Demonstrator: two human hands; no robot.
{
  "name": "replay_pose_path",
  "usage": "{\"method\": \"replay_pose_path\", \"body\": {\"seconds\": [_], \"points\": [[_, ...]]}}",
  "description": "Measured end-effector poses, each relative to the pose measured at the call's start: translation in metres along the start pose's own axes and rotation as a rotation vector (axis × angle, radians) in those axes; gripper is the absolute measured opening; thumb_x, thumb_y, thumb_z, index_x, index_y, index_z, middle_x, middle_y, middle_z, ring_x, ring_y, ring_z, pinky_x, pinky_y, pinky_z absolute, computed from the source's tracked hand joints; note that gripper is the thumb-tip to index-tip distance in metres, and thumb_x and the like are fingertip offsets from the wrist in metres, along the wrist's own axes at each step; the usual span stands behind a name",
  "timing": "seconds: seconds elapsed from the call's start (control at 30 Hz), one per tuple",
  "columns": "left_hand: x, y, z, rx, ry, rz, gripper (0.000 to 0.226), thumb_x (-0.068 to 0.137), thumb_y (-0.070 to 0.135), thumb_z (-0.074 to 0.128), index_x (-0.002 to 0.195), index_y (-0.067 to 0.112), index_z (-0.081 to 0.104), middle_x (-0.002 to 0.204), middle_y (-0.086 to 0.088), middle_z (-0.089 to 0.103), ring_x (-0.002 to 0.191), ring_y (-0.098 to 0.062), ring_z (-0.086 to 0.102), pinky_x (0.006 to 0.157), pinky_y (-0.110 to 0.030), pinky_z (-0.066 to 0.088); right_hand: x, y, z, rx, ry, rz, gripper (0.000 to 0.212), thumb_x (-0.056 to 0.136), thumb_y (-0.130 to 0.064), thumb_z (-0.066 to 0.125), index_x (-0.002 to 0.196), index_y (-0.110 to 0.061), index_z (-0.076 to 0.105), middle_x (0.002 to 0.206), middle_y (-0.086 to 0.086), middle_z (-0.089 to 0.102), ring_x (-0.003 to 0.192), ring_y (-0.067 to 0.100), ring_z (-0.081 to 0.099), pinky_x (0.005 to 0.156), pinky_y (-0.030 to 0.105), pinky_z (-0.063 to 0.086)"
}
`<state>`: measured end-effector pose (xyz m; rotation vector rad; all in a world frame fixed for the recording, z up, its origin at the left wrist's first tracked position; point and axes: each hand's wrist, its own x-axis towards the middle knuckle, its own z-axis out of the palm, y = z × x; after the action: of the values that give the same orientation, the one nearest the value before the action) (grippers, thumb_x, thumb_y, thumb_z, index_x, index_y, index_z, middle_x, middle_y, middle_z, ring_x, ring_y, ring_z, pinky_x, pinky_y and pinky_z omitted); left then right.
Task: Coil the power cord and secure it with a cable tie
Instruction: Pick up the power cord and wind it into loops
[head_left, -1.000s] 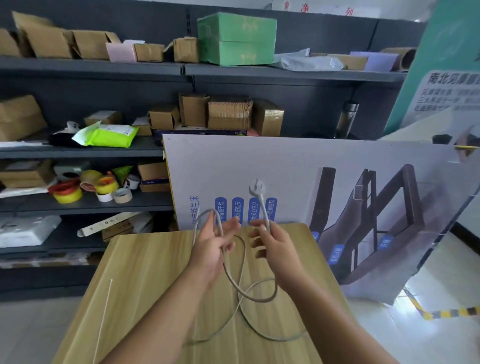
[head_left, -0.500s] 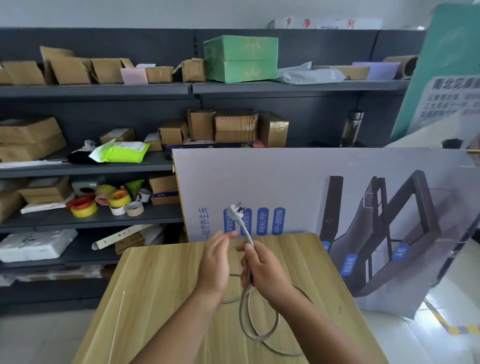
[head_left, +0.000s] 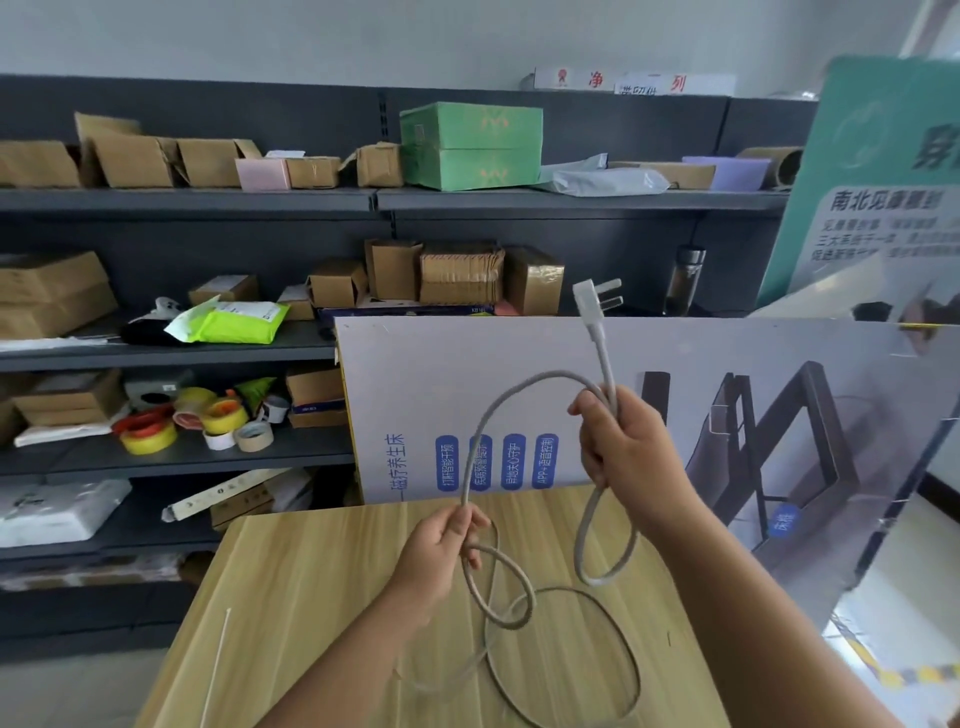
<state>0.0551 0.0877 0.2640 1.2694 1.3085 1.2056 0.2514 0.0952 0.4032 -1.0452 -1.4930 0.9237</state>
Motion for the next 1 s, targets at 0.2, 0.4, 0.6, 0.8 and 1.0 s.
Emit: {"method": "replay_pose_path", "body": {"seconds": [0.2,0.4,0.6,0.8,1.0], "points": [[0.008,0.054,-0.008,0.016,0.095,0.169,0.014,0.101,0.013,0.047,0.100,0.013,0.061,0.080,-0.007,0.063,0.077,-0.021,0.073,0.079,-0.038,0.060,-0.001,0.041,0.022,-0.090,-0.120,0.262,0.024,0.101,-0.025,0.044,0.097,-0.006,0.058,0.059,0.000,0.049,0.041,0.013,0.050,0.045,0.028,0.046],[0.007,0.072,-0.013,0.550,0.077,0.343,0.029,0.098,0.033,0.053,0.125,0.035,0.063,0.084,0.010,0.069,0.069,-0.006,0.069,0.066,-0.026,0.058,-0.012,0.056,0.054,0.131,-0.220,0.225,0.023,0.097,-0.024,0.054,0.104,-0.003,0.060,0.049,-0.003,0.043,0.040,0.016,0.039,0.042,0.028,0.037],[0.005,0.062,-0.005,0.836,0.070,0.504,0.044,0.097,0.051,0.039,0.138,0.040,0.050,0.094,0.007,0.071,0.083,-0.015,0.066,0.067,-0.031,0.052,-0.009,0.054,0.060,0.256,-0.106,0.211,0.012,0.084,-0.016,0.071,0.075,-0.009,0.071,0.049,0.002,0.044,0.039,0.015,0.034,0.038,0.024,0.031],[0.000,0.071,-0.001,0.679,-0.011,0.360,0.032,0.102,0.031,0.042,0.132,0.030,0.052,0.090,0.009,0.069,0.079,-0.008,0.063,0.066,-0.021,0.047,0.002,0.048,0.056,0.224,-0.221,0.212,0.018,0.078,-0.016,0.075,0.097,-0.015,0.072,0.050,0.000,0.042,0.043,0.013,0.036,0.043,0.025,0.034],[-0.005,0.076,0.004,0.200,-0.286,0.208,0.050,0.095,0.002,0.052,0.123,0.042,0.050,0.109,-0.007,0.067,0.098,-0.019,0.066,0.092,-0.030,0.054,0.005,0.039,0.060,0.236,-0.090,0.195,0.012,0.080,-0.015,0.075,0.078,-0.006,0.066,0.053,0.002,0.050,0.045,0.013,0.047,0.041,0.024,0.038]]}}
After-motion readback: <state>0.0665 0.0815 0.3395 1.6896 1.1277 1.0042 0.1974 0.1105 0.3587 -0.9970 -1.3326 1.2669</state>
